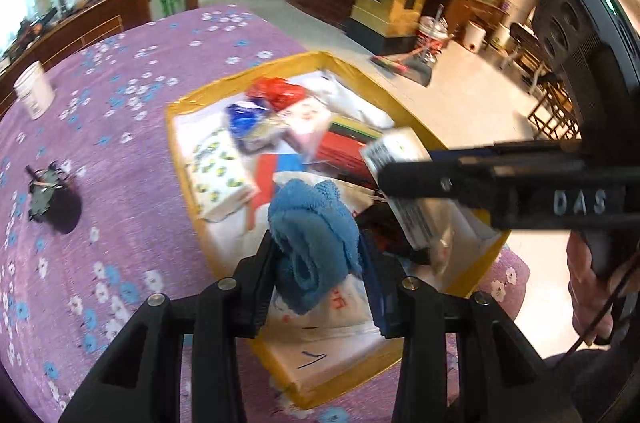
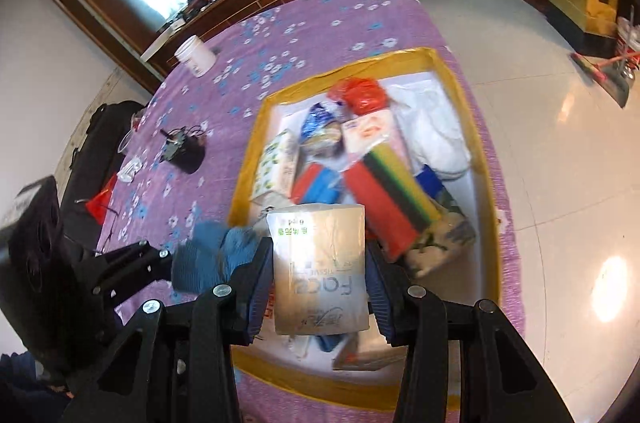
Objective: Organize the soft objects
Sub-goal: 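Carry the blue cloth and Face tissue pack over the tray with both tools, then lower the blue cloth with left tool while right tool lowers Face pack, open both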
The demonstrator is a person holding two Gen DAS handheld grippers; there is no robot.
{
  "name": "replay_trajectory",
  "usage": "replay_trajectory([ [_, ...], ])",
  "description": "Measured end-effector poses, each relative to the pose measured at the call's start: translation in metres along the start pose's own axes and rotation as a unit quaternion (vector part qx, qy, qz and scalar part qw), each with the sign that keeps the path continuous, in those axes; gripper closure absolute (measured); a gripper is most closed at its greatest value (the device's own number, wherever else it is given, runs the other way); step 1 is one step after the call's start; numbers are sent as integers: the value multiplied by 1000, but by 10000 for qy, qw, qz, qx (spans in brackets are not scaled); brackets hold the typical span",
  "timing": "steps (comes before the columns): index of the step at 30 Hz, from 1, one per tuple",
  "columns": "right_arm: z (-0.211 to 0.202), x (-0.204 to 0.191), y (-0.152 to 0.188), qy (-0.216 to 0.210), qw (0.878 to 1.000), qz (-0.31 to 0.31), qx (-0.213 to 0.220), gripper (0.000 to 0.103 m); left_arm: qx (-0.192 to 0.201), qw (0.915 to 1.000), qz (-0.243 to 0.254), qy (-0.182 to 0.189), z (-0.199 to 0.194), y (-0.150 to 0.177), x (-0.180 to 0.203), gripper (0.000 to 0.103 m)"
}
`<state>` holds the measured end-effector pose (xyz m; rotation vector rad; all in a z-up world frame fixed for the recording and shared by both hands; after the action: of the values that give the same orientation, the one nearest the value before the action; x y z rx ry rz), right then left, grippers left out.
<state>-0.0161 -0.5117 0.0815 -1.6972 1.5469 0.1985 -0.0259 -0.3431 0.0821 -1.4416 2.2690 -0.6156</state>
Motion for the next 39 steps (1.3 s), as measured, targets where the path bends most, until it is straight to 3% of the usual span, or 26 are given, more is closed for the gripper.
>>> replay_trajectory([
  [8,6,15,-8,116,9999,56,-27,55,-89,9994,335,-16,10,1,21,64],
  [24,38,21,-27,422,9988,-219,-110,55,168,9933,862,-747,16,7,38,64],
  [39,49,18,-35,582,9972,-452,-124,55,355,9875,1050,-1116,22,7,44,64],
])
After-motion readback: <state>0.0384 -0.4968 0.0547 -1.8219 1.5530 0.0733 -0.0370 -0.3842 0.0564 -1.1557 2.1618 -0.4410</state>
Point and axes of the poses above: each gripper's, at about its wrist camera, not at the fingertips, and z roughly the way its jaws point, x to its right, y to its underside, the point moved 1 cm from there along z, roughly the way its jaws point, and after that the axes turned 14 degrees about -y, right-handed, at the moved point
